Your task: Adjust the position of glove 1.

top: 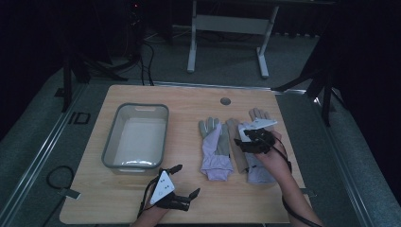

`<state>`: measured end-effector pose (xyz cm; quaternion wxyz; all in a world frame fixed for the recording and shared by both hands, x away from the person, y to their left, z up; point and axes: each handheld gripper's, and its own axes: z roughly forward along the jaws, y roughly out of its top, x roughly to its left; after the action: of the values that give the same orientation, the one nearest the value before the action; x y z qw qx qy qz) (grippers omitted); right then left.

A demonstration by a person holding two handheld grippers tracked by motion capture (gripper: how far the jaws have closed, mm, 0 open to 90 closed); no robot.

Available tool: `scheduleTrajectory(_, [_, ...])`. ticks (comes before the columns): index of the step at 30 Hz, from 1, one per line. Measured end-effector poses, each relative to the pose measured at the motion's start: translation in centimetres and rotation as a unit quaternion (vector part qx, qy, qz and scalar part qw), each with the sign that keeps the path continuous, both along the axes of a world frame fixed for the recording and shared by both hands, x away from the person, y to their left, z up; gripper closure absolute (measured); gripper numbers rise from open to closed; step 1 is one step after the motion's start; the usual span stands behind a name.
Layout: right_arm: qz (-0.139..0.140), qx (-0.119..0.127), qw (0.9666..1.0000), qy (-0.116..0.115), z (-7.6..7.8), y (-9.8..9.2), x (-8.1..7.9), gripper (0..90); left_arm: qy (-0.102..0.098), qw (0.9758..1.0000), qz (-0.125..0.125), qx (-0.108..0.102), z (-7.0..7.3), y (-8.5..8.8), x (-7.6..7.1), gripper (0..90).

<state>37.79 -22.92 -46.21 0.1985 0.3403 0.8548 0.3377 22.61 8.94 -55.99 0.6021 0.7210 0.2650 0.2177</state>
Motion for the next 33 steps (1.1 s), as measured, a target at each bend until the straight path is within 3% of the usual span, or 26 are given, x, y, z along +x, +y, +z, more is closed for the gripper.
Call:
scheduleTrajectory(9, [-0.023, -0.011, 0.9997, -0.001, -0.2, -4.3, -1.2, 46.2, -0.001, 1.0, 0.0, 0.002, 0.0, 0.0, 0.0, 1.6])
scheduleTrajectory(15, [-0.038, -0.011, 0.9991, 0.014, -1.4, -6.4, -1.8, 47.2, 0.002, 1.0, 0.0, 0.002, 0.0, 0.0, 0.0, 1.6])
scheduleTrajectory(22, [-0.031, -0.029, 0.9984, 0.037, -3.8, -7.4, -1.5, 47.8, 0.002, 1.0, -0.001, 0.001, 0.0, 0.0, 0.1, 1.6])
scheduleTrajectory(26, [-0.024, -0.026, 0.9982, 0.048, -4.6, -7.5, -0.9, 44.7, 0.001, 1.0, -0.001, 0.002, 0.0, 0.0, 0.0, 1.6])
scheduleTrajectory(29, [-0.02, -0.015, 0.9973, 0.069, -5.5, -7.7, -0.1, 41.7, 0.001, 1.0, 0.0, 0.001, 0.0, 0.0, 0.0, 1.6])
scheduleTrajectory(30, [-0.02, -0.009, 0.9966, 0.079, -5.8, -7.8, 0.1, 42.5, 0.001, 1.0, 0.0, 0.001, 0.0, 0.0, 0.0, 1.6])
scheduleTrajectory(33, [-0.007, 0.013, 0.9957, 0.091, -6.2, -8.1, 0.2, 56.3, 0.001, 1.0, 0.0, 0.001, 0.0, 0.0, 0.0, 1.6])
